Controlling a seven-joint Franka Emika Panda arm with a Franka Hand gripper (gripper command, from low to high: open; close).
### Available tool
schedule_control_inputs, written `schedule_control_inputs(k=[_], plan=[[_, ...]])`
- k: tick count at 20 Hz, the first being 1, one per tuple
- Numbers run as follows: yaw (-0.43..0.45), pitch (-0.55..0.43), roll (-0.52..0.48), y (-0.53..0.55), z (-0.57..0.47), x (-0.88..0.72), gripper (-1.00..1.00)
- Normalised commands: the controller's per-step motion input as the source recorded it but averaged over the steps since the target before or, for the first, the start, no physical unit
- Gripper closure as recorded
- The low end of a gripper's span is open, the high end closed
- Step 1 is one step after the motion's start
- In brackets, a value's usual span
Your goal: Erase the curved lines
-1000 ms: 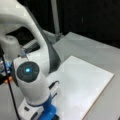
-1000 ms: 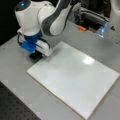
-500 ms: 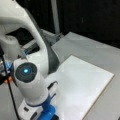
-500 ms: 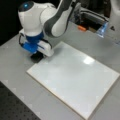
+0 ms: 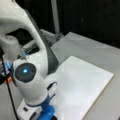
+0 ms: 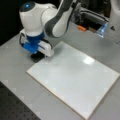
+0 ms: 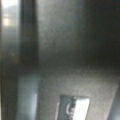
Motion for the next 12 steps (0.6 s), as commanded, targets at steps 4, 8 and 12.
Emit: schedule_control_inputs(k=[4,8,12], plan=[[-0.045,-0.143,0.095,0.01,-0.02,-0.15,-1.0],[-0.07,-0.113,0.07,0.05,0.12,-0.21,-1.0],[-0.105,-0.038,0.02,0.1,0.36,-0.31,-1.0]])
